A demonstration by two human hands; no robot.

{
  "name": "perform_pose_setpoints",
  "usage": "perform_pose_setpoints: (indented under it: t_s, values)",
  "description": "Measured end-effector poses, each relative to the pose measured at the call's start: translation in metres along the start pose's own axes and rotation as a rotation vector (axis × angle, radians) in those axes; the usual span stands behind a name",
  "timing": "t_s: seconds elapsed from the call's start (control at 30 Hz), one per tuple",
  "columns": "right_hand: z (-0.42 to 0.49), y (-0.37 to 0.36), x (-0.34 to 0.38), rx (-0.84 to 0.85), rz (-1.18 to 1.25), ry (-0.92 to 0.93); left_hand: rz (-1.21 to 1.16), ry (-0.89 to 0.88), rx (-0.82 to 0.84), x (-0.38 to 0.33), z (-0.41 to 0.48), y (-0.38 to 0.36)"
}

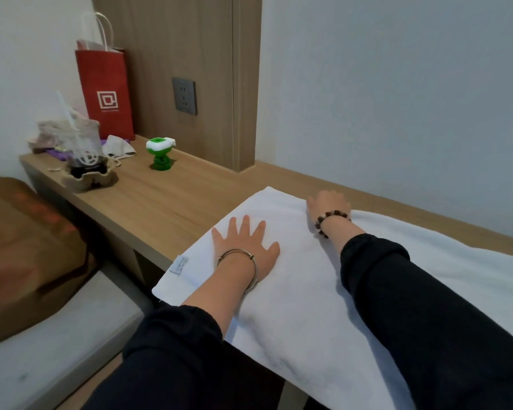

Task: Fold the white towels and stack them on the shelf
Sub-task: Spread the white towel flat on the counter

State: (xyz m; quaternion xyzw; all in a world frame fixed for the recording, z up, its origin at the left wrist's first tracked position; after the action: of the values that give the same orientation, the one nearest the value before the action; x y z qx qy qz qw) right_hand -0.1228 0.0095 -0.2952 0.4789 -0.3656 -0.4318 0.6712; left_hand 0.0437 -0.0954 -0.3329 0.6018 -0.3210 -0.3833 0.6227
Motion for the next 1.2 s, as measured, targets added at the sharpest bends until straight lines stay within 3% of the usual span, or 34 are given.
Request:
perform_pose_setpoints:
  t_s: [0.1, 0.37, 0.5, 0.6, 0.7, 0.9, 1.2]
  values:
    - [0.002, -0.01, 0.001, -0.025, 0.026, -0.078, -0.007, -0.002, -0.004, -0.001, 0.001, 0.0]
    - [0.011, -0.016, -0.002, -0.075, 0.118, -0.021, -0.015, 0.0, -0.01, -0.001, 0.005, -0.005]
    - [0.01, -0.007, -0.006, -0.418, 0.318, -0.003, -0.015, -0.003, -0.017, -0.002, 0.006, -0.005]
    - [0.002, 0.0, -0.001, -0.58, 0.219, 0.083, -0.015, 0.007, -0.014, -0.002, 0.005, -0.004]
    - [-0.001, 0.003, 0.005, -0.451, 0.127, 0.153, -0.014, 0.034, -0.012, -0.003, 0.005, -0.003]
    - [-0.008, -0.026, 0.012, 0.227, 0.077, 0.255, 0.002, 0.04, 0.008, -0.003, 0.006, -0.003]
    - [0.002, -0.031, 0.011, 0.297, 0.035, 0.316, 0.016, 0.02, 0.02, -0.002, 0.009, -0.002]
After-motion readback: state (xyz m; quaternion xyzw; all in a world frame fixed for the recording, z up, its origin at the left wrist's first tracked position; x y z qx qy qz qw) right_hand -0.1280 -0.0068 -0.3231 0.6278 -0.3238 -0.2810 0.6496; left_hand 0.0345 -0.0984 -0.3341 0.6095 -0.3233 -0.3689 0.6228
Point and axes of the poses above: each hand's wrist, its own z-axis towards the middle knuckle, its own y-axis out of the back of the hand, x = y × z, the point moved 2 cm from there along z, towards the middle knuckle, and after that the axes turned 8 degrees about -x, right-handed, at the moved point
